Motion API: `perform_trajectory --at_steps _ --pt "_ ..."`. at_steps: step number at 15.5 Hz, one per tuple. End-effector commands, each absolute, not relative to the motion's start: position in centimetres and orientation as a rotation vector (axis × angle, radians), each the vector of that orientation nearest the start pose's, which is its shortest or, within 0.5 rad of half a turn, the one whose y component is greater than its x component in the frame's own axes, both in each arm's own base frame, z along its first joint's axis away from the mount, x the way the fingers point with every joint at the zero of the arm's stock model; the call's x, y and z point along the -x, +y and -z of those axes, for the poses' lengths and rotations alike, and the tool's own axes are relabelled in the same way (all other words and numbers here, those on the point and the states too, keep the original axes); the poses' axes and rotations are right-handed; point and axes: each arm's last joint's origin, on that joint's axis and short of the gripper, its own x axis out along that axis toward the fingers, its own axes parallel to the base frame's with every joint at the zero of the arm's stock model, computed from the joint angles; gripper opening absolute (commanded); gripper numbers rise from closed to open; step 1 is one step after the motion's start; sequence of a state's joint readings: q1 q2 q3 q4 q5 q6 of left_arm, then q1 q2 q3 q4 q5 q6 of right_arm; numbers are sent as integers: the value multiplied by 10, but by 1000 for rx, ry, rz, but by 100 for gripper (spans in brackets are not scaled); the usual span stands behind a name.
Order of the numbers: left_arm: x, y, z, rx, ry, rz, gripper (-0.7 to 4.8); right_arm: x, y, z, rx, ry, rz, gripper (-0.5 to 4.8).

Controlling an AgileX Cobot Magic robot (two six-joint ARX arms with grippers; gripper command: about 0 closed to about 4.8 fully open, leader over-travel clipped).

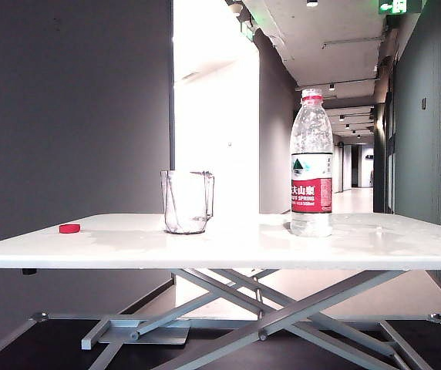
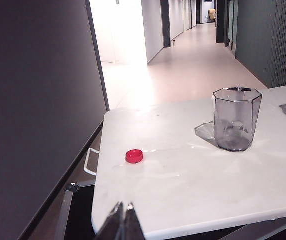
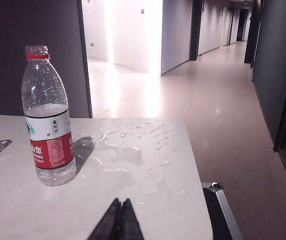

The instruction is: Pick up the mineral water bottle on the table and pour water into the mug until it's half full.

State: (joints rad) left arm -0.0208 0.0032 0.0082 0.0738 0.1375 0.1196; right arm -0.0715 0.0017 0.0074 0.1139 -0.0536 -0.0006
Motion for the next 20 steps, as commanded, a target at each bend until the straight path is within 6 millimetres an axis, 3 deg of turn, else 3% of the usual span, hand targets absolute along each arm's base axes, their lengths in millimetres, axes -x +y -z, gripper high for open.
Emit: perform_trajectory --at_steps 1,8,12,15,17,19,20 --pt "-97 -6 -175 -128 -100 150 -5 -96 -6 -177 8 -129 21 -8" --pt "-96 -7 -175 -70 -96 189 -5 -97 -4 -176 6 -118 -14 -8" --pt "-93 -16 -174 -47 -94 531 -5 -96 4 -167 -51 -13 -324 -8" --pt "-90 -21 -173 -52 -89 717 -5 -95 7 -158 -72 81 -405 3" --pt "-90 -21 -172 -48 -75 717 -5 -95 7 -158 -66 75 -404 82" --pt "-90 -20 -172 -46 -70 713 -5 -95 7 -162 -5 27 -406 276" --pt "-90 -20 -172 -46 -70 713 -5 -95 7 -164 6 9 -406 283"
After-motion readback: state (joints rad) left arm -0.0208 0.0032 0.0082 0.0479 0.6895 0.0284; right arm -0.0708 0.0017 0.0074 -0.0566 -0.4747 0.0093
